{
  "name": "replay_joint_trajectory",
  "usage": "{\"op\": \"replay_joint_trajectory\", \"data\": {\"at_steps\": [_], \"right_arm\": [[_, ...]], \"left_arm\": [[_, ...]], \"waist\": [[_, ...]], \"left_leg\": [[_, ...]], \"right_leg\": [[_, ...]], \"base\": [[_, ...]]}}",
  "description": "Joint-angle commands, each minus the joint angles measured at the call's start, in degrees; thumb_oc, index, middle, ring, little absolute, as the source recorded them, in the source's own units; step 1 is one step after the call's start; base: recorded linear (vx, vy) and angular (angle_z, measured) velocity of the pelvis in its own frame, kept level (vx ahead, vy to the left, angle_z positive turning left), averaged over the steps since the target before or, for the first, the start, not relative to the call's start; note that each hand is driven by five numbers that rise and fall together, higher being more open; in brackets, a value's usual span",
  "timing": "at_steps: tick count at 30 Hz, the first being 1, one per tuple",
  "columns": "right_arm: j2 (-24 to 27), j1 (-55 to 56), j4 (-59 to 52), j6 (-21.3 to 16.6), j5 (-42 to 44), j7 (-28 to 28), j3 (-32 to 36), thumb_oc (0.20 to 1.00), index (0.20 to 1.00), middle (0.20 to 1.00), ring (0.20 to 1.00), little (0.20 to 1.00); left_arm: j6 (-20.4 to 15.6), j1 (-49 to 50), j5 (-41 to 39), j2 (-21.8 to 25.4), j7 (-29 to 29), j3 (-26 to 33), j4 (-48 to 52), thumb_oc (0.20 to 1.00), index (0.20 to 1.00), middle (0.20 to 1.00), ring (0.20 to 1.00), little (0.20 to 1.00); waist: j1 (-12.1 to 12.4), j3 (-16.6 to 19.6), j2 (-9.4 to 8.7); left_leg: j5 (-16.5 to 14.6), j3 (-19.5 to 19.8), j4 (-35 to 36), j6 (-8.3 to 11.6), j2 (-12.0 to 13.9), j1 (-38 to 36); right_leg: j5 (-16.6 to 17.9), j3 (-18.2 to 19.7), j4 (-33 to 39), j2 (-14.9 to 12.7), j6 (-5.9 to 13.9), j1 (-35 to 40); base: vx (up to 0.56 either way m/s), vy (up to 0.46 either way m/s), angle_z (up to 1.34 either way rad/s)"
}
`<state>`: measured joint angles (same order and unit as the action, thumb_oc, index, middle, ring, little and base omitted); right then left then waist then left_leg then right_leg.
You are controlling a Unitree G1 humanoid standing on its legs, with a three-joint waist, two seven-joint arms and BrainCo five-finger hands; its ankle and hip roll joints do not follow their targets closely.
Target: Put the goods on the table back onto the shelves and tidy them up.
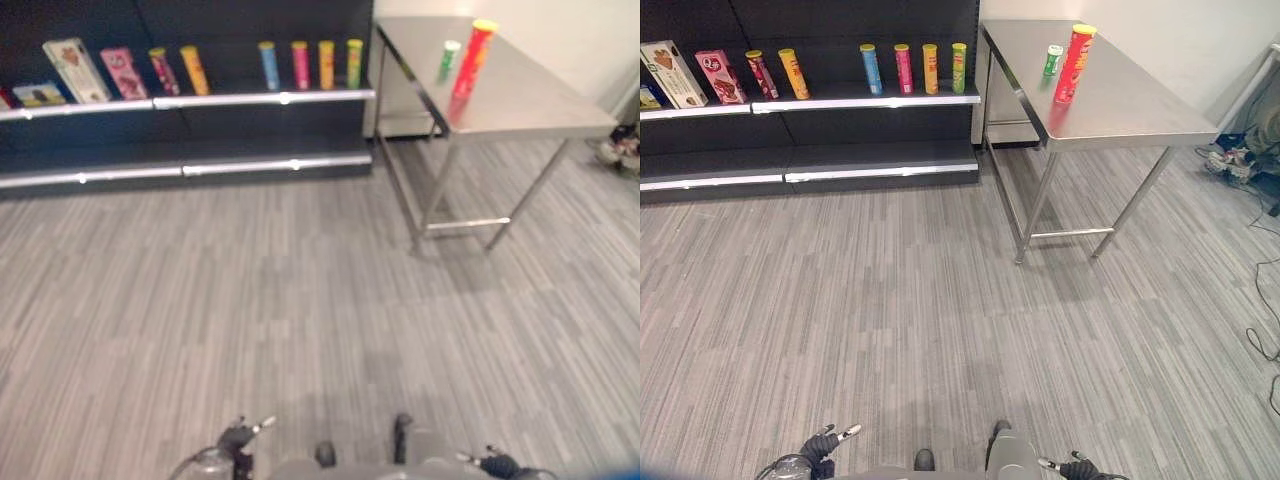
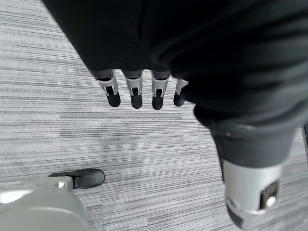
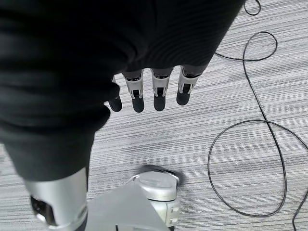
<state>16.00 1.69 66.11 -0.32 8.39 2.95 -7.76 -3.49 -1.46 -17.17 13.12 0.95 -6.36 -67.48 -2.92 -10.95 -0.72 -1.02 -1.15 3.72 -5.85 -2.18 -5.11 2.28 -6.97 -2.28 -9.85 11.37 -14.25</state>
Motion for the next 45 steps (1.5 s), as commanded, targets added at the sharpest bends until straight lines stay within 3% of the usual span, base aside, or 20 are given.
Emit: {"op": "replay_joint_trajectory", "data": {"at_steps": [1, 5, 9, 10, 11, 13, 14, 16, 18, 21, 22, 25, 26, 30, 34, 38, 39, 40, 42, 45], "right_arm": [[1.2, 0.1, -2.2, -0.1, 1.8, 0.3, 2.1, 1.000, 1.000, 1.000, 1.000, 1.000], [1.4, 1.4, -2.1, -0.3, 1.3, -0.3, 2.0, 1.000, 1.000, 1.000, 1.000, 1.000], [2.3, 1.3, -1.9, -0.2, 0.7, -0.3, 1.5, 1.000, 1.000, 1.000, 1.000, 1.000], [2.7, 0.9, -1.9, -0.5, 1.3, -0.3, 0.9, 1.000, 1.000, 1.000, 1.000, 1.000], [2.7, 0.9, -1.9, -0.5, 1.3, -0.3, 0.9, 1.000, 1.000, 1.000, 1.000, 1.000], [3.3, 0.2, -2.6, -1.1, 2.0, 0.2, 0.3, 1.000, 1.000, 1.000, 1.000, 1.000], [3.7, -1.1, -2.8, -0.7, 2.3, 0.7, -0.2, 1.000, 1.000, 1.000, 1.000, 1.000], [3.9, -1.7, -2.9, -0.6, 2.6, 0.9, -0.4, 1.000, 1.000, 1.000, 1.000, 1.000], [3.9, -2.8, -3.7, -0.9, 3.3, 0.9, -1.0, 1.000, 1.000, 1.000, 1.000, 1.000], [3.8, -2.9, -4.7, -1.2, 3.5, 1.0, -1.1, 1.000, 1.000, 1.000, 1.000, 1.000], [3.6, -2.8, -5.0, -1.4, 3.3, 1.0, -1.3, 1.000, 1.000, 1.000, 1.000, 1.000], [3.5, -2.7, -4.7, -1.4, 2.9, 1.2, -1.6, 1.000, 1.000, 1.000, 1.000, 1.000], [3.1, -2.5, -3.4, -1.4, 1.9, 1.6, -1.7, 1.000, 1.000, 1.000, 1.000, 1.000], [2.3, -2.0, -1.6, -1.3, 1.1, 1.4, -1.5, 1.000, 1.000, 1.000, 1.000, 1.000], [1.1, -1.7, -0.4, -1.1, 0.2, 0.4, -1.2, 1.000, 1.000, 1.000, 1.000, 1.000], [1.2, -1.7, 0.3, -0.7, 0.7, 0.2, -0.2, 1.000, 1.000, 1.000, 1.000, 1.000], [1.2, -1.7, 0.3, -0.7, 0.7, 0.2, -0.2, 1.000, 1.000, 1.000, 1.000, 1.000], [1.0, -1.0, 0.6, -0.7, 1.2, 0.4, 0.9, 1.000, 1.000, 1.000, 1.000, 1.000], [0.7, -0.4, 0.6, -0.6, 1.1, 0.4, 1.2, 1.000, 1.000, 1.000, 1.000, 1.000], [0.9, 0.0, 1.0, -0.4, 1.3, 0.5, 1.6, 1.000, 1.000, 1.000, 1.000, 1.000]], "left_arm": [[-1.2, 0.9, -2.1, 0.5, -0.7, 1.3, 2.0, 1.000, 1.000, 1.000, 1.000, 1.000], [-1.4, 1.6, -3.0, -0.2, -1.0, 1.9, 2.3, 1.000, 1.000, 1.000, 1.000, 1.000], [-1.4, 1.5, -4.4, -0.5, -0.7, 1.3, 3.4, 1.000, 1.000, 1.000, 1.000, 1.000], [-1.1, 1.4, -4.9, -0.5, -1.0, 0.8, 4.1, 1.000, 1.000, 1.000, 1.000, 1.000], [-1.1, 1.4, -4.9, -0.5, -1.0, 0.8, 4.1, 1.000, 1.000, 1.000, 1.000, 1.000], [-0.9, 1.2, -6.0, -0.4, -0.9, 0.5, 5.3, 1.000, 1.000, 1.000, 1.000, 1.000], [-0.6, 0.8, -6.5, -0.2, -0.6, 0.5, 5.6, 1.000, 1.000, 1.000, 1.000, 1.000], [-0.5, 0.6, -6.8, -0.2, -0.5, 0.6, 5.5, 1.000, 1.000, 1.000, 1.000, 1.000], [-0.8, 0.5, -7.6, -0.5, -0.5, 1.0, 5.0, 1.000, 1.000, 1.000, 1.000, 1.000], [-0.9, 0.8, -7.6, -0.5, -0.3, 1.0, 4.7, 1.000, 1.000, 1.000, 1.000, 1.000], [-1.1, 1.1, -7.6, -0.4, -0.3, 1.1, 4.6, 1.000, 1.000, 1.000, 1.000, 1.000], [-1.2, 1.1, -7.6, -0.3, -0.1, 1.1, 4.4, 1.000, 1.000, 1.000, 1.000, 1.000], [-1.4, 0.9, -7.6, -0.3, -0.1, 1.4, 2.9, 1.000, 1.000, 1.000, 1.000, 1.000], [-1.3, 1.0, -7.6, -0.5, -0.1, 1.8, 1.1, 1.000, 1.000, 1.000, 1.000, 1.000], [-1.5, 1.5, -7.1, 0.5, -0.1, 2.9, 0.6, 1.000, 1.000, 1.000, 1.000, 1.000], [-1.2, 1.1, -5.8, 2.1, -0.2, 3.1, 0.7, 1.000, 1.000, 1.000, 1.000, 1.000], [-1.2, 1.1, -5.8, 2.1, -0.2, 3.1, 0.7, 1.000, 1.000, 1.000, 1.000, 1.000], [-0.9, 1.4, -5.3, 3.1, -0.4, 3.3, 0.7, 1.000, 1.000, 1.000, 1.000, 1.000], [-0.8, 1.5, -5.1, 3.3, -0.4, 3.6, 0.5, 1.000, 1.000, 1.000, 1.000, 1.000], [-1.0, 1.1, -5.1, 3.4, -0.2, 3.9, 0.1, 1.000, 1.000, 1.000, 1.000, 1.000]], "waist": [[-1.3, 0.0, -1.24], [-1.6, 1.9, -1.77], [-1.9, 3.3, -0.33], [-1.8, 3.7, -0.13], [-2.0, 3.8, -0.33], [-1.3, 2.4, -0.79], [-0.7, 1.2, -2.21], [0.1, 0.5, -2.34], [1.7, -0.3, -2.23], [2.4, -0.3, -2.60], [3.3, 0.1, -1.61], [3.9, 0.2, -0.92], [5.3, 0.5, 0.12], [5.8, 0.8, 0.44], [6.3, 2.6, -0.41], [5.0, 1.9, -0.45], [5.1, 1.9, -0.50], [4.0, 1.1, 0.72], [3.6, 1.1, 0.84], [2.8, 0.9, 0.60]], "left_leg": [[-10.6, 3.0, 0.7, 6.68, 0.9, -12.3], [-11.8, 4.4, 0.5, 8.07, 2.3, -15.5], [-7.1, 5.0, -5.6, 10.83, 5.9, -14.3], [-0.6, 5.2, -17.0, 12.85, 6.9, -9.4], [-0.4, 5.4, -16.9, 12.81, 6.6, -9.2], [6.9, 4.3, -33.2, 14.01, 7.2, -1.5], [7.3, 1.5, -42.9, 11.88, 7.4, 4.9], [5.5, 0.1, -45.7, 10.89, 7.7, 8.0], [1.3, -2.7, -40.6, 9.67, 7.7, 13.6], [0.4, -4.5, -31.0, 9.52, 7.8, 15.6], [2.1, -3.6, -17.3, 9.95, 7.9, 16.5], [5.5, -1.9, -10.3, 10.59, 7.1, 15.1], [10.6, 3.6, -2.3, 12.69, 6.2, 17.3], [12.4, 5.9, 0.1, 13.35, 6.7, 16.5], [10.6, 3.2, -0.1, 11.29, 5.7, 13.9], [7.7, 0.7, 0.4, 7.54, 3.7, 9.3], [7.7, 0.6, 0.4, 7.52, 3.6, 9.3], [5.5, -1.4, 1.3, 6.00, 3.2, 6.0], [4.5, -2.0, 1.3, 5.77, 3.0, 5.0], [2.2, -2.9, 1.3, 6.13, 2.7, 3.0]], "right_leg": [[9.7, -4.2, 5.1, -1.2, 1.57, -2.8], [10.7, -5.4, 5.0, -0.3, 0.66, -0.7], [9.4, -5.2, 3.0, 2.9, -1.26, 0.7], [7.1, -5.5, 2.6, 4.4, -3.46, 3.3], [7.1, -5.5, 2.6, 4.2, -3.43, 3.1], [4.5, -5.8, 3.3, 5.3, -6.18, 7.1], [2.8, -5.2, 4.4, 5.5, -7.76, 9.7], [1.8, -4.6, 4.9, 6.0, -8.27, 11.2], [-0.4, -3.2, 5.9, 6.5, -8.24, 14.9], [-1.1, -2.6, 6.5, 5.9, -7.52, 16.9], [-2.5, -1.8, 7.1, 6.7, -7.06, 18.9], [-3.2, -1.3, 7.1, 7.3, -6.94, 19.9], [-5.5, 1.5, 7.3, 8.8, -7.09, 22.9], [-7.4, 4.3, 7.1, 8.7, -6.43, 25.9], [-8.0, 5.8, 0.8, 5.1, -4.32, 24.6], [-0.7, 6.4, -17.0, 2.9, -2.26, 15.9], [-0.8, 6.5, -17.2, 2.9, -2.23, 15.9], [2.6, 2.3, -27.3, 0.2, -2.91, 10.8], [2.4, 0.2, -28.8, -1.1, -3.15, 9.5], [-0.4, -4.9, -19.5, -1.4, -3.90, 8.0]], "base": [[0.28, -0.086, 0.30], [0.45, -0.176, 0.40], [0.38, -0.219, 0.68], [0.37, -0.260, 0.29], [0.34, -0.257, 0.35], [0.24, -0.262, 0.28], [0.20, -0.254, 0.03], [0.18, -0.152, -0.01], [0.32, -0.091, -0.26], [0.30, 0.055, -0.18], [0.34, 0.123, -0.15], [0.33, 0.154, -0.29], [0.47, 0.223, -0.59], [0.35, 0.209, -0.57], [0.27, 0.257, -0.73], [0.14, 0.225, -0.40], [0.18, 0.363, -0.04], [0.15, 0.275, 0.10], [0.16, 0.221, -0.05], [0.27, 0.061, -0.26]]}}
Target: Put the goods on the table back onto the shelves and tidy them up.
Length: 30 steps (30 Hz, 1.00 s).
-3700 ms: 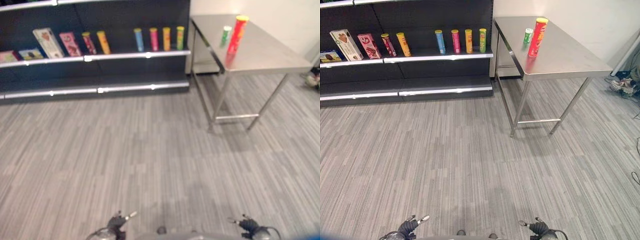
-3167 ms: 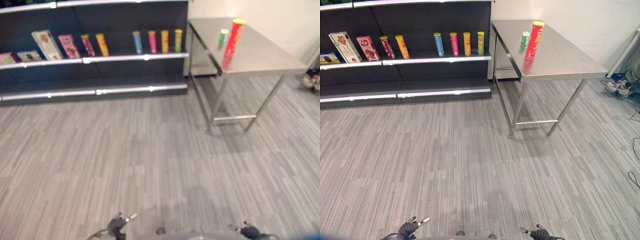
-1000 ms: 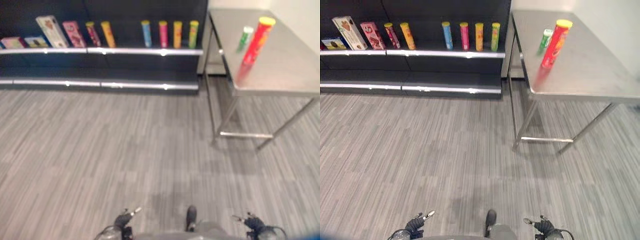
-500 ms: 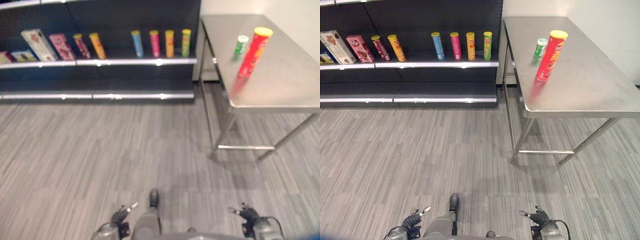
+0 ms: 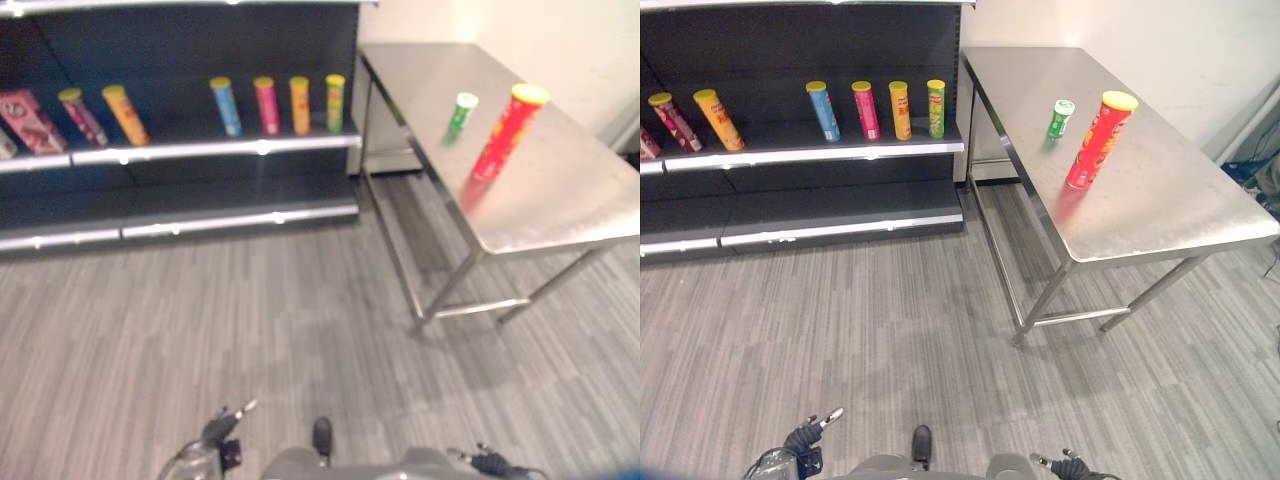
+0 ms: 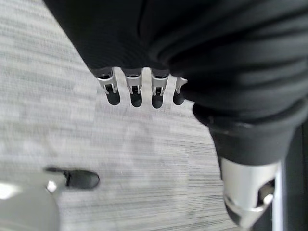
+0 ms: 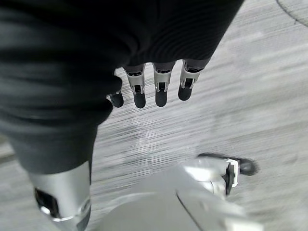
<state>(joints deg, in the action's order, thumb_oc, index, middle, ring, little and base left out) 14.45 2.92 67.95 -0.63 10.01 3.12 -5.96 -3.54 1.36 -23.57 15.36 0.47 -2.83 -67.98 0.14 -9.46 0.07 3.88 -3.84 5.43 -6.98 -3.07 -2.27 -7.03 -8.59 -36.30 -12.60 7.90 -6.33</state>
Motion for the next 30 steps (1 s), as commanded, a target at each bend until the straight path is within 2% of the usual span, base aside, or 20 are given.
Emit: {"op": "replay_joint_trajectory", "data": {"at_steps": [1, 2, 3, 4, 5, 8, 12, 14, 15, 17, 18, 19, 21, 23, 24, 26, 27, 28, 30], "right_arm": [[2.5, -1.4, -0.4, 0.1, 0.0, 0.4, -0.1, 1.000, 1.000, 1.000, 1.000, 1.000], [2.5, -1.4, -0.4, 0.1, 0.0, 0.4, -0.1, 1.000, 1.000, 1.000, 1.000, 1.000], [2.6, -1.5, 0.0, 0.2, -0.1, 0.5, -0.1, 1.000, 1.000, 1.000, 1.000, 1.000], [2.6, -1.5, 0.0, 0.2, 0.0, 0.5, -0.1, 1.000, 1.000, 1.000, 1.000, 1.000], [2.6, -1.4, 0.4, 0.3, -0.1, 0.5, -0.1, 1.000, 1.000, 1.000, 1.000, 1.000], [2.6, -0.5, 1.0, 0.1, 0.1, 0.6, 0.2, 1.000, 1.000, 1.000, 1.000, 1.000], [3.2, -0.5, 1.5, 0.0, 0.2, 0.6, 0.5, 1.000, 1.000, 1.000, 1.000, 1.000], [3.7, -1.0, 0.8, -0.4, 0.9, 0.7, 0.1, 1.000, 1.000, 1.000, 1.000, 1.000], [3.8, -1.3, 0.2, -0.4, 0.9, 0.5, -0.4, 1.000, 1.000, 1.000, 1.000, 1.000], [4.2, -2.1, -1.2, -0.5, 0.6, 0.5, -1.7, 1.000, 1.000, 1.000, 1.000, 1.000], [4.2, -2.1, -1.2, -0.5, 0.6, 0.5, -1.7, 1.000, 1.000, 1.000, 1.000, 1.000], [4.5, -2.9, -1.7, -0.4, 0.5, 0.6, -2.5, 1.000, 1.000, 1.000, 1.000, 1.000], [4.5, -3.1, -2.5, -0.1, 0.6, 0.5, -2.8, 1.000, 1.000, 1.000, 1.000, 1.000], [4.4, -3.0, -2.7, -0.2, 0.4, 0.4, -3.1, 1.000, 1.000, 1.000, 1.000, 1.000], [4.4, -2.9, -3.2, -0.2, 0.7, 0.3, -3.1, 1.000, 1.000, 1.000, 1.000, 1.000], [4.3, -2.8, -4.0, -0.5, 0.7, 0.6, -3.1, 1.000, 1.000, 1.000, 1.000, 1.000], [4.2, -2.7, -4.2, -0.9, 1.1, 0.9, -2.9, 1.000, 1.000, 1.000, 1.000, 1.000], [4.2, -2.5, -4.2, -0.9, 1.1, 1.0, -2.5, 1.000, 1.000, 1.000, 1.000, 1.000], [4.5, -2.1, -4.1, -0.9, 1.2, 1.0, -1.6, 1.000, 1.000, 1.000, 1.000, 1.000]], "left_arm": [[-1.0, -1.9, 1.0, 0.8, 0.2, 0.3, 0.6, 1.000, 1.000, 1.000, 1.000, 1.000], [-1.0, -1.9, 1.0, 0.8, 0.2, 0.3, 0.6, 1.000, 1.000, 1.000, 1.000, 1.000], [-1.1, -2.0, 1.2, 0.5, 0.1, 0.3, 0.3, 1.000, 1.000, 1.000, 1.000, 1.000], [-1.1, -2.0, 1.2, 0.5, 0.1, 0.3, 0.3, 1.000, 1.000, 1.000, 1.000, 1.000], [-1.0, -2.0, 1.4, 0.0, 0.0, 0.3, 0.0, 1.000, 1.000, 1.000, 1.000, 1.000], [-1.3, -1.8, 2.0, -0.8, -0.4, -0.2, -0.4, 1.000, 1.000, 1.000, 1.000, 1.000], [-1.4, -1.7, 2.1, -1.7, -0.7, -1.1, 0.6, 1.000, 1.000, 1.000, 1.000, 1.000], [-1.2, -2.2, 1.9, -1.8, -0.9, -2.4, 1.9, 1.000, 1.000, 1.000, 1.000, 1.000], [-1.2, -2.3, 1.9, -1.8, -1.1, -2.7, 2.2, 1.000, 1.000, 1.000, 1.000, 1.000], [-1.2, -2.5, 0.9, -1.9, -0.8, -2.9, 3.3, 1.000, 1.000, 1.000, 1.000, 1.000], [-1.2, -2.5, 0.9, -1.9, -0.8, -2.9, 3.3, 1.000, 1.000, 1.000, 1.000, 1.000], [-1.1, -2.8, 0.5, -2.1, -0.5, -3.1, 3.6, 1.000, 1.000, 1.000, 1.000, 1.000], [-0.9, -2.6, -0.3, -2.2, -0.3, -2.8, 3.9, 1.000, 1.000, 1.000, 1.000, 1.000], [-1.0, -2.2, -0.2, -2.3, -0.4, -2.8, 3.8, 1.000, 1.000, 1.000, 1.000, 1.000], [-1.1, -2.1, -0.4, -2.2, -0.3, -2.8, 3.8, 1.000, 1.000, 1.000, 1.000, 1.000], [-1.3, -2.0, -1.1, -2.2, 0.0, -3.0, 3.7, 1.000, 1.000, 1.000, 1.000, 1.000], [-1.8, -2.0, -1.9, -2.3, 0.3, -2.8, 3.1, 1.000, 1.000, 1.000, 1.000, 1.000], [-2.0, -2.0, -2.4, -2.4, 0.4, -2.7, 3.0, 1.000, 1.000, 1.000, 1.000, 1.000], [-2.2, -2.0, -2.5, -2.4, 0.6, -2.7, 2.4, 1.000, 1.000, 1.000, 1.000, 1.000]], "waist": [[-0.8, -0.7, -0.95], [-0.9, -0.8, -0.84], [-1.3, -0.9, -1.21], [-1.2, -0.9, -1.19], [-1.7, -1.0, -1.87], [-1.7, -0.6, -2.72], [-1.8, 0.8, -2.62], [-1.9, 0.7, -2.99], [-1.8, 0.4, -3.09], [-1.2, -0.9, -3.52], [-1.2, -0.9, -3.52], [-0.6, -1.9, -3.82], [0.0, -1.9, -3.92], [0.6, -1.6, -3.94], [0.8, -1.5, -3.52], [1.7, -1.3, -2.08], [2.5, -1.2, -1.10], [2.4, -1.0, -0.57], [2.0, -0.9, -0.03]], "left_leg": [[-3.7, -0.5, -0.4, 7.61, 2.9, -0.7], [-3.8, -0.5, -0.4, 7.67, 3.0, -0.9], [-4.5, -0.4, -0.4, 7.80, 2.7, -1.9], [-4.6, -0.4, -0.4, 7.81, 2.7, -2.0], [-5.6, -0.3, -0.4, 7.86, 2.2, -3.3], [-7.1, -0.6, -0.4, 7.59, 1.3, -5.0], [-8.6, -0.6, -0.6, 8.55, 2.2, -6.0], [-11.5, -1.8, -11.3, 10.65, 3.9, -3.1], [-11.0, -2.2, -16.7, 11.63, 4.4, -1.1], [-8.0, -1.4, -29.5, 12.92, 5.1, 4.4], [-8.0, -1.4, -29.5, 12.92, 5.1, 4.4], [-5.5, -1.6, -35.1, 12.99, 6.4, 8.3], [-6.7, -2.7, -30.2, 12.01, 8.7, 9.5], [-7.5, -1.8, -23.6, 11.81, 10.7, 9.2], [-5.1, -0.4, -18.7, 12.49, 12.2, 9.5], [0.9, 5.3, -9.4, 13.90, 14.7, 10.8], [3.9, 12.1, -3.8, 15.91, 16.2, 12.1], [4.9, 13.2, -2.0, 16.86, 17.0, 12.8], [5.9, 10.9, -1.7, 17.65, 17.6, 14.7]], "right_leg": [[9.3, -5.2, 24.9, 2.6, 0.11, -1.1], [9.4, -5.3, 25.2, 2.7, 0.08, -0.7], [10.8, -5.3, 29.7, 3.7, 0.69, -1.5], [10.8, -5.3, 29.8, 3.7, 0.69, -1.4], [12.9, -6.1, 34.1, 4.4, 1.83, -2.6], [13.5, -7.0, 36.6, 4.8, 1.47, -0.1], [13.1, -7.3, 38.2, 5.7, 0.94, 1.9], [11.3, -8.0, 38.0, 6.2, -0.54, 3.9], [10.6, -8.1, 38.0, 6.6, -1.26, 4.9], [9.3, -7.9, 38.4, 7.1, -2.95, 6.7], [9.3, -7.9, 38.4, 7.1, -2.95, 6.7], [7.9, -7.6, 39.2, 7.7, -3.78, 8.6], [6.9, -6.8, 39.9, 7.2, -3.15, 10.2], [5.9, -5.9, 39.8, 6.4, -2.32, 11.0], [5.2, -5.4, 39.7, 6.2, -1.99, 11.2], [3.8, -3.3, 39.5, 6.4, -1.57, 12.0], [2.5, -0.8, 39.5, 5.8, -0.80, 13.2], [2.0, 0.1, 39.5, 5.2, -0.25, 13.8], [1.2, 0.9, 39.5, 2.6, 1.06, 15.7]], "base": [[0.15, -0.039, -0.11], [0.24, -0.047, -0.12], [0.10, -0.014, -0.16], [0.26, -0.009, -0.13], [0.24, 0.000, -0.15], [0.24, -0.024, -0.06], [0.20, -0.062, 0.18], [0.25, -0.121, 0.10], [0.14, -0.091, 0.20], [0.08, -0.065, 0.17], [0.12, -0.043, -0.05], [0.19, 0.010, -0.13], [0.28, 0.096, -0.11], [0.27, 0.197, -0.21], [0.28, 0.272, -0.22], [0.36, 0.389, -0.42], [0.44, 0.499, -0.54], [0.46, 0.557, -0.72], [0.34, 0.528, -0.71]]}}
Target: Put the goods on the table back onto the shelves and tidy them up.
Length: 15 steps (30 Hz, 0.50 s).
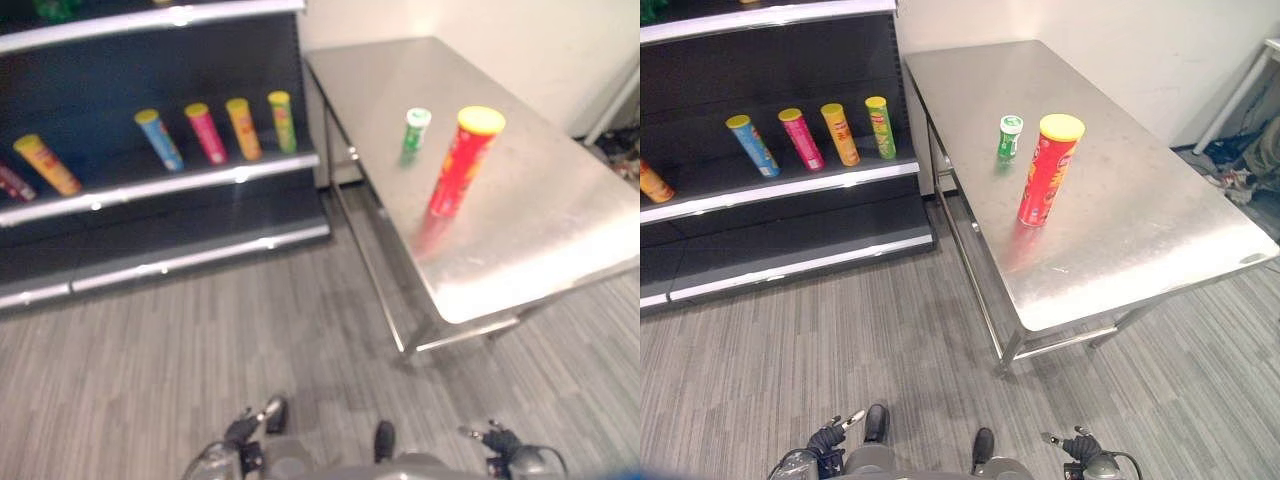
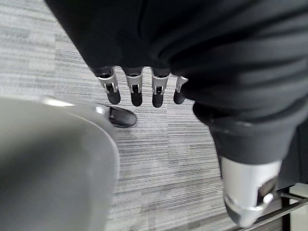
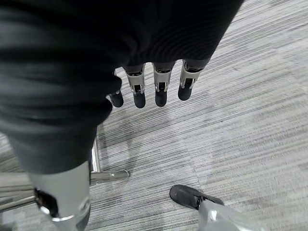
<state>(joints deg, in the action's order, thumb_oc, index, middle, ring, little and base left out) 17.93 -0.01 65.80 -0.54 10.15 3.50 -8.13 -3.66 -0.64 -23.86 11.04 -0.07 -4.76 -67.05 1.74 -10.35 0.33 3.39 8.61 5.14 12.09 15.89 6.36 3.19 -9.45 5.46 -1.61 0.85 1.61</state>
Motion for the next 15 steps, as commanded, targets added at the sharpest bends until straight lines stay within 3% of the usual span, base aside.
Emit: {"op": "replay_joint_trajectory", "data": {"at_steps": [1, 2, 4, 5, 11, 12, 13, 15], "right_arm": [[1.1, 0.8, -1.8, -0.8, 1.1, 0.4, 0.9, 1.000, 1.000, 1.000, 1.000, 1.000], [0.7, 0.9, -1.5, -0.9, 1.4, 0.2, 1.5, 1.000, 1.000, 1.000, 1.000, 1.000], [0.2, 1.0, -1.3, -0.7, 1.7, 0.5, 3.1, 1.000, 1.000, 1.000, 1.000, 1.000], [-0.1, 1.1, -1.2, -0.7, 2.2, 0.5, 3.6, 1.000, 1.000, 1.000, 1.000, 1.000], [-0.1, 1.1, -1.2, -0.7, 2.2, 0.5, 3.6, 1.000, 1.000, 1.000, 1.000, 1.000], [-0.2, 1.4, -0.4, -0.2, 2.2, 0.5, 4.3, 1.000, 1.000, 1.000, 1.000, 1.000], [-0.3, 1.8, 0.9, -0.1, 3.0, 0.6, 5.2, 1.000, 1.000, 1.000, 1.000, 1.000], [0.0, 2.2, 2.4, -0.3, 4.0, 0.9, 6.4, 1.000, 1.000, 1.000, 1.000, 1.000]], "left_arm": [[-2.1, 0.3, -2.0, 2.0, 0.8, -0.6, 1.0, 1.000, 1.000, 1.000, 1.000, 1.000], [-2.1, 0.2, -2.3, 1.8, 0.8, -0.5, 1.0, 1.000, 1.000, 1.000, 1.000, 1.000], [-2.1, -0.4, -2.0, 2.5, 1.1, -0.4, 1.4, 1.000, 1.000, 1.000, 1.000, 1.000], [-2.3, -0.7, -1.6, 3.1, 1.1, -0.3, 1.2, 1.000, 1.000, 1.000, 1.000, 1.000], [-2.3, -0.7, -1.6, 3.1, 1.1, -0.3, 1.2, 1.000, 1.000, 1.000, 1.000, 1.000], [-2.1, -0.6, -1.3, 4.9, 1.1, 0.3, 1.9, 1.000, 1.000, 1.000, 1.000, 1.000], [-1.8, -0.7, -0.9, 5.7, 1.0, 0.7, 1.8, 1.000, 1.000, 1.000, 1.000, 1.000], [-1.6, -0.8, -0.7, 6.2, 0.9, 2.0, 0.5, 1.000, 1.000, 1.000, 1.000, 1.000]], "waist": [[0.5, 1.1, 0.57], [0.6, 1.7, 0.79], [0.2, 1.7, 0.13], [-0.1, 1.7, -0.46], [-0.1, 1.7, -0.47], [-0.6, 1.6, -0.75], [-1.3, 1.7, -0.14], [-2.3, 1.3, 0.44]], "left_leg": [[5.8, -1.2, -0.7, -1.64, -1.2, 4.9], [5.5, -1.7, -1.1, -1.62, -1.6, 4.1], [3.9, -3.8, -3.3, -2.63, -3.9, 3.3], [2.8, -5.5, -4.0, -3.82, -5.4, 2.6], [2.8, -5.5, -4.0, -3.82, -5.4, 2.6], [0.5, -10.0, -3.7, -6.88, -8.7, -0.5], [-0.3, -11.7, -2.7, -7.95, -10.0, -2.3], [-1.5, -14.5, -0.4, -9.41, -12.3, -6.0]], "right_leg": [[-9.2, 3.2, -3.2, -9.5, 8.87, 7.7], [-8.9, 3.6, -4.2, -11.2, 9.53, 7.6], [-5.1, 4.7, -9.2, -15.1, 10.53, 4.7], [-1.6, 5.7, -11.6, -16.7, 10.61, 2.7], [-1.6, 5.7, -11.6, -16.7, 10.61, 2.7], [5.6, 1.9, -16.6, -20.0, 8.92, -0.8], [4.8, -1.0, -18.6, -19.5, 8.13, -1.9], [-0.6, -4.6, -18.0, -13.3, 7.06, -4.6]], "base": [[0.33, 0.594, -0.38], [0.31, 0.637, -0.61], [0.20, 0.557, -0.82], [0.09, 0.324, -0.49], [0.03, 0.105, -0.17], [0.16, 0.694, 0.06], [0.24, 0.944, -0.24], [0.20, 0.574, -1.11]]}}
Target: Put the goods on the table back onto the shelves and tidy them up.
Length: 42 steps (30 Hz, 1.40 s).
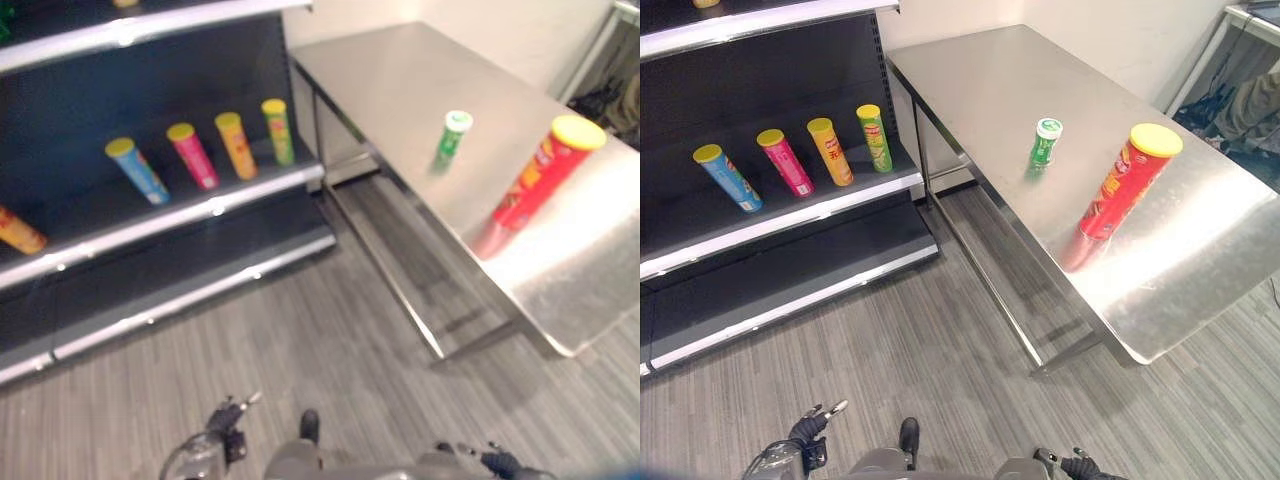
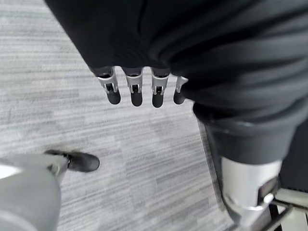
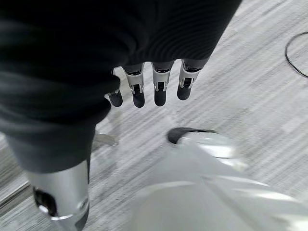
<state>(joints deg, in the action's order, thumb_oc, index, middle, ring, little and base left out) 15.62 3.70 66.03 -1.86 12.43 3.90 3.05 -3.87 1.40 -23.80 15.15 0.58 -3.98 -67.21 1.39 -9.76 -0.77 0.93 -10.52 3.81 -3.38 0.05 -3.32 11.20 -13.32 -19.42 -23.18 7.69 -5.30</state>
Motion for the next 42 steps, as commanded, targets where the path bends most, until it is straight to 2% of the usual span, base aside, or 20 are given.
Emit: {"op": "replay_joint_trajectory", "data": {"at_steps": [1, 4, 6, 10, 11, 20, 25, 27, 28, 29, 30, 32, 33, 34, 35, 36, 37, 39, 41, 42], "right_arm": [[2.2, -1.5, 2.2, 0.9, 2.0, 0.5, -4.8, 1.000, 1.000, 1.000, 1.000, 1.000], [2.2, -1.7, 2.5, 0.9, 2.7, 0.6, -5.1, 1.000, 1.000, 1.000, 1.000, 1.000], [2.3, -1.9, 2.8, 0.9, 2.8, 0.4, -5.7, 1.000, 1.000, 1.000, 1.000, 1.000], [2.4, -1.7, 2.7, 0.7, 2.3, 0.3, -6.6, 1.000, 1.000, 1.000, 1.000, 1.000], [2.8, -2.6, 1.9, 0.8, 1.4, 0.0, -7.4, 1.000, 1.000, 1.000, 1.000, 1.000], [3.2, -2.2, 0.6, 0.6, 2.1, 0.4, -6.4, 1.000, 1.000, 1.000, 1.000, 1.000], [3.5, 0.3, 5.6, 0.2, 8.9, 1.3, 0.8, 1.000, 1.000, 1.000, 1.000, 1.000], [4.4, 1.0, 6.2, -0.6, 14.5, 1.9, 5.9, 1.000, 1.000, 1.000, 1.000, 1.000], [5.9, 2.0, 5.4, -1.7, 19.8, 2.5, 11.8, 1.000, 1.000, 1.000, 1.000, 1.000], [5.9, 2.0, 5.4, -1.7, 19.8, 2.5, 11.8, 1.000, 1.000, 1.000, 1.000, 1.000], [9.5, 4.0, 2.3, -3.9, 26.6, 4.2, 20.9, 1.000, 1.000, 1.000, 1.000, 1.000], [10.7, 5.1, -1.2, -4.8, 26.4, 5.4, 23.1, 1.000, 1.000, 1.000, 1.000, 1.000], [13.3, 5.7, -8.6, -7.0, 26.0, 6.8, 26.3, 1.000, 1.000, 1.000, 1.000, 1.000], [13.2, 6.0, -9.1, -6.8, 25.8, 7.0, 26.5, 1.000, 1.000, 1.000, 1.000, 1.000], [17.2, 6.8, -21.6, -8.3, 21.8, 8.2, 29.1, 1.000, 1.000, 1.000, 1.000, 1.000], [17.2, 6.8, -21.6, -8.3, 21.8, 8.2, 29.1, 1.000, 1.000, 1.000, 1.000, 1.000], [20.5, 5.3, -29.9, -9.2, 17.8, 8.6, 28.9, 1.000, 1.000, 1.000, 1.000, 1.000], [24.4, 3.6, -36.8, -9.7, 14.6, 7.7, 28.8, 1.000, 1.000, 1.000, 1.000, 1.000], [29.2, 1.3, -46.5, -10.7, 12.4, 4.3, 27.4, 1.000, 1.000, 1.000, 1.000, 1.000], [29.1, 1.3, -46.6, -10.6, 12.3, 4.3, 27.4, 1.000, 1.000, 1.000, 1.000, 1.000]], "left_arm": [[-1.4, -2.9, -0.6, 1.9, 0.1, 1.4, 0.2, 1.000, 1.000, 1.000, 1.000, 1.000], [-1.5, -3.3, -0.3, 1.2, 0.0, 0.9, 0.0, 1.000, 1.000, 1.000, 1.000, 1.000], [-1.5, -3.9, 0.4, 0.9, -0.1, 0.1, 0.1, 1.000, 1.000, 1.000, 1.000, 1.000], [-1.9, -3.7, 0.8, 0.1, -0.2, -0.2, 0.1, 1.000, 1.000, 1.000, 1.000, 1.000], [-1.8, -3.5, 0.7, -0.4, -0.1, 0.0, 0.2, 1.000, 1.000, 1.000, 1.000, 1.000], [-1.4, -2.4, 2.5, -1.3, 0.1, -0.4, -1.0, 1.000, 1.000, 1.000, 1.000, 1.000], [-1.4, -2.0, 2.5, -1.2, 0.0, 0.0, -0.9, 1.000, 1.000, 1.000, 1.000, 1.000], [-1.6, -2.2, 2.0, -0.8, -0.1, 0.3, -1.1, 1.000, 1.000, 1.000, 1.000, 1.000], [-1.7, -2.2, 1.6, -0.7, 0.0, 0.7, -0.7, 1.000, 1.000, 1.000, 1.000, 1.000], [-1.7, -2.2, 1.6, -0.7, 0.0, 0.7, -0.7, 1.000, 1.000, 1.000, 1.000, 1.000], [-1.5, -1.9, 2.5, -0.8, -0.4, 1.3, -1.3, 1.000, 1.000, 1.000, 1.000, 1.000], [-1.4, -1.7, 3.1, -1.0, -0.4, 1.5, -1.3, 1.000, 1.000, 1.000, 1.000, 1.000], [-1.3, -1.6, 3.9, -1.3, -0.4, 1.7, -1.3, 1.000, 1.000, 1.000, 1.000, 1.000], [-1.4, -1.5, 3.9, -1.4, -0.3, 1.6, -1.3, 1.000, 1.000, 1.000, 1.000, 1.000], [-1.2, -1.2, 4.9, -1.7, -0.7, 2.0, -1.1, 1.000, 1.000, 1.000, 1.000, 1.000], [-1.2, -1.2, 4.9, -1.7, -0.7, 2.0, -1.1, 1.000, 1.000, 1.000, 1.000, 1.000], [-1.3, -1.1, 5.8, -1.8, -0.8, 1.8, -0.9, 1.000, 1.000, 1.000, 1.000, 1.000], [-1.4, -0.7, 6.5, -1.7, -1.4, 1.4, 0.0, 1.000, 1.000, 1.000, 1.000, 1.000], [-1.7, 0.1, 7.1, -1.2, -2.4, 1.3, 1.2, 1.000, 1.000, 1.000, 1.000, 1.000], [-1.7, 0.2, 7.1, -1.2, -2.4, 1.3, 1.3, 1.000, 1.000, 1.000, 1.000, 1.000]], "waist": [[-2.3, 0.7, 1.54], [-3.7, -0.3, 0.90], [-4.5, -0.6, 0.28], [-3.9, -0.2, -0.89], [-3.1, 1.0, -1.36], [-2.9, 2.6, -1.70], [-4.6, 3.7, -1.18], [-5.4, 3.9, -0.90], [-6.2, 4.2, -0.59], [-6.2, 4.2, -0.59], [-7.5, 4.7, -0.25], [-7.8, 4.8, -0.02], [-8.4, 4.9, 0.06], [-8.3, 5.0, 0.16], [-8.7, 4.9, 0.16], [-8.7, 4.9, 0.16], [-8.7, 5.0, 0.08], [-8.2, 4.9, -0.04], [-7.4, 5.1, -0.38], [-7.4, 5.1, -0.36]], "left_leg": [[0.7, 4.5, 1.2, 6.00, 3.3, 3.3], [-0.2, 4.9, 1.2, 5.59, 2.1, 1.9], [-0.7, 5.6, 1.2, 5.14, 1.0, 1.5], [-1.3, 5.9, 1.2, 4.71, -0.1, 0.9], [-1.6, 5.8, 1.2, 5.24, 0.4, 0.6], [-2.6, 5.5, 1.2, 6.61, 2.2, -1.4], [-3.8, 4.0, 1.2, 7.08, 3.0, -3.6], [-4.2, 3.3, 1.2, 7.15, 3.1, -4.1], [-4.6, 2.8, 1.2, 7.16, 3.1, -4.5], [-4.6, 2.8, 1.2, 7.16, 3.1, -4.5], [-5.2, 2.3, 1.2, 7.11, 3.0, -4.9], [-5.3, 2.2, 1.2, 7.08, 3.0, -4.9], [-5.5, 1.9, 1.2, 6.99, 2.9, -4.9], [-5.6, 1.9, 1.2, 6.98, 2.9, -4.9], [-5.8, 1.5, 1.2, 6.91, 2.8, -4.8], [-5.8, 1.5, 1.2, 6.91, 2.8, -4.8], [-5.8, 1.1, 1.2, 6.83, 2.7, -4.5], [-5.7, 0.9, 1.2, 6.82, 2.7, -4.4], [-5.7, 0.8, 1.2, 6.90, 2.8, -4.4], [-5.7, 0.8, 1.2, 6.90, 2.8, -4.4]], "right_leg": [[-9.3, -0.2, 8.0, 9.7, 0.21, 1.5], [-9.3, 3.9, 12.8, 13.9, 0.74, -0.9], [-8.2, 7.3, 15.4, 15.7, 1.19, -2.1], [-7.5, 7.1, 18.8, 15.1, 1.51, 0.9], [-6.9, 5.6, 20.5, 14.9, 1.60, 2.5], [-7.6, 3.6, 23.2, 15.2, 1.46, 6.1], [-8.2, 4.5, 24.0, 15.7, 1.60, 8.0], [-8.2, 4.9, 24.1, 15.8, 1.76, 8.2], [-8.1, 5.5, 24.1, 15.8, 1.98, 8.2], [-8.1, 5.5, 24.1, 15.8, 1.98, 8.2], [-8.1, 6.0, 24.1, 15.6, 2.42, 8.3], [-8.1, 6.2, 24.1, 15.6, 2.59, 8.2], [-7.8, 6.6, 24.0, 15.4, 2.85, 7.8], [-7.8, 6.7, 23.9, 15.4, 2.87, 7.8], [-7.5, 7.1, 23.9, 15.3, 3.13, 7.4], [-7.5, 7.1, 23.9, 15.3, 3.13, 7.4], [-7.3, 7.5, 23.9, 15.2, 3.19, 6.8], [-7.2, 7.5, 23.8, 15.0, 3.23, 6.6], [-7.1, 7.4, 23.9, 14.8, 3.21, 6.7], [-7.1, 7.4, 23.9, 14.8, 3.22, 6.7]], "base": [[0.14, 0.246, -1.31], [0.11, 0.078, -0.38], [0.10, 0.044, 0.10], [0.08, -0.028, 0.35], [0.13, -0.087, 0.13], [0.09, -0.066, 0.10], [0.09, -0.006, -0.04], [0.06, 0.034, -0.25], [0.05, 0.038, -0.29], [0.09, 0.078, -0.27], [0.07, 0.070, -0.24], [0.04, 0.061, -0.19], [0.01, 0.032, -0.16], [0.00, 0.056, -0.12], [-0.01, 0.027, -0.12], [-0.03, 0.045, -0.13], [-0.03, 0.030, -0.17], [-0.03, 0.029, -0.13], [-0.01, 0.011, -0.10], [0.00, 0.003, -0.04]]}}
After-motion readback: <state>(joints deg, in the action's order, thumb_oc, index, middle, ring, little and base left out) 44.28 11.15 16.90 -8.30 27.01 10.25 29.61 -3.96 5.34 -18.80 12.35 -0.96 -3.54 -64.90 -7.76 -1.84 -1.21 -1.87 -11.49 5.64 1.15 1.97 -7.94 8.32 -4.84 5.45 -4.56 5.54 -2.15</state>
